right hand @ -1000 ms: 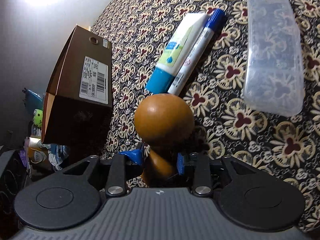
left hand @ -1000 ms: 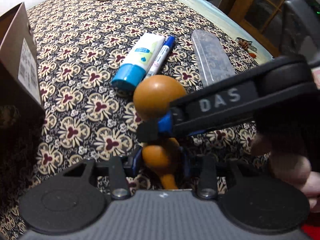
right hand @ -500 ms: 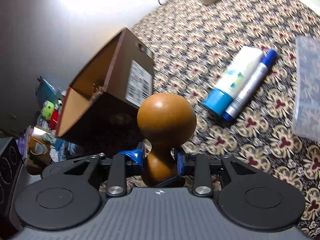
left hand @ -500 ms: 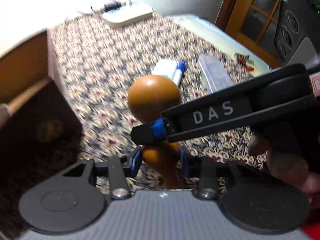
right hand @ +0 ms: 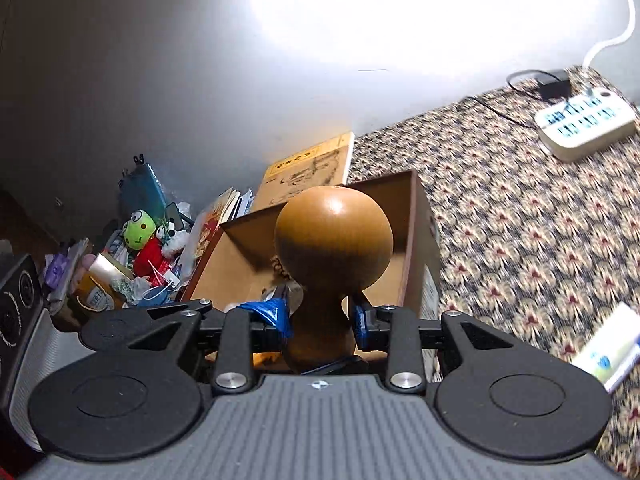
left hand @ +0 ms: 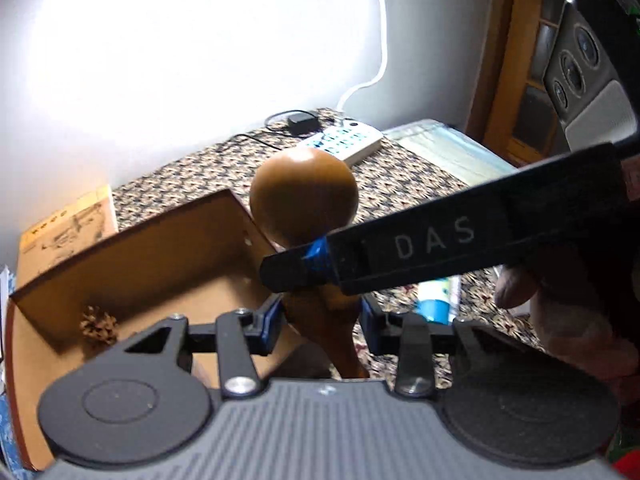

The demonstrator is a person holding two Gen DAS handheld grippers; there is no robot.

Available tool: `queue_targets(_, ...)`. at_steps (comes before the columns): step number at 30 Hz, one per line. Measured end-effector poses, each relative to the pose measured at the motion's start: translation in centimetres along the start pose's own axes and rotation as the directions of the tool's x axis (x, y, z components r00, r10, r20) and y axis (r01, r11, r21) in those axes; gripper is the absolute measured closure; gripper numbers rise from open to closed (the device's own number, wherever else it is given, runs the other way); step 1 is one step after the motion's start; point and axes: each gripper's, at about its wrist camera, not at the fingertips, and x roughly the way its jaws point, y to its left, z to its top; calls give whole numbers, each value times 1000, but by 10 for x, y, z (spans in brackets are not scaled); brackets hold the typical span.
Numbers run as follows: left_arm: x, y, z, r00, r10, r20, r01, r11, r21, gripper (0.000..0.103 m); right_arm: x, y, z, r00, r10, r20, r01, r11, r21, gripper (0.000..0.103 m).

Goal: Organize rigid objects
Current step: 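Lift the gourd and carry it over the cardboard box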

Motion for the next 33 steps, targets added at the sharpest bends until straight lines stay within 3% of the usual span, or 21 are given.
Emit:
queue_targets(6, 21, 55, 10, 999, -23, -29, 20, 992, -124, 67, 47, 9, 23, 996, -44, -76, 40, 997, -58, 88)
queue_targets(13, 64, 91, 3, 993, -43, -111, 20, 978, -207, 66, 98, 5, 25, 976, -101, -194, 82, 991, -104, 88)
queue_targets(20, 96, 105, -8, 975, -43, -216, -6, 975, -221, 65, 137, -2, 19, 943, -140, -303, 110, 987, -113, 90)
queue_targets(23, 101, 112, -12, 969, -24, -247, -33, 975, -220, 57, 149, -4, 19, 931, -144, -335, 116, 988, -104, 91)
queue_targets(27, 98, 122, -14, 970, -31, -240, -27, 972, -234, 47, 162, -8, 20, 918, -143, -369, 127, 990, -67, 91)
queue_targets(33, 94, 128, -21, 975, 24, -222, -65, 982, -180, 44, 169, -11, 18, 907, -122, -402, 114, 993, -45, 91)
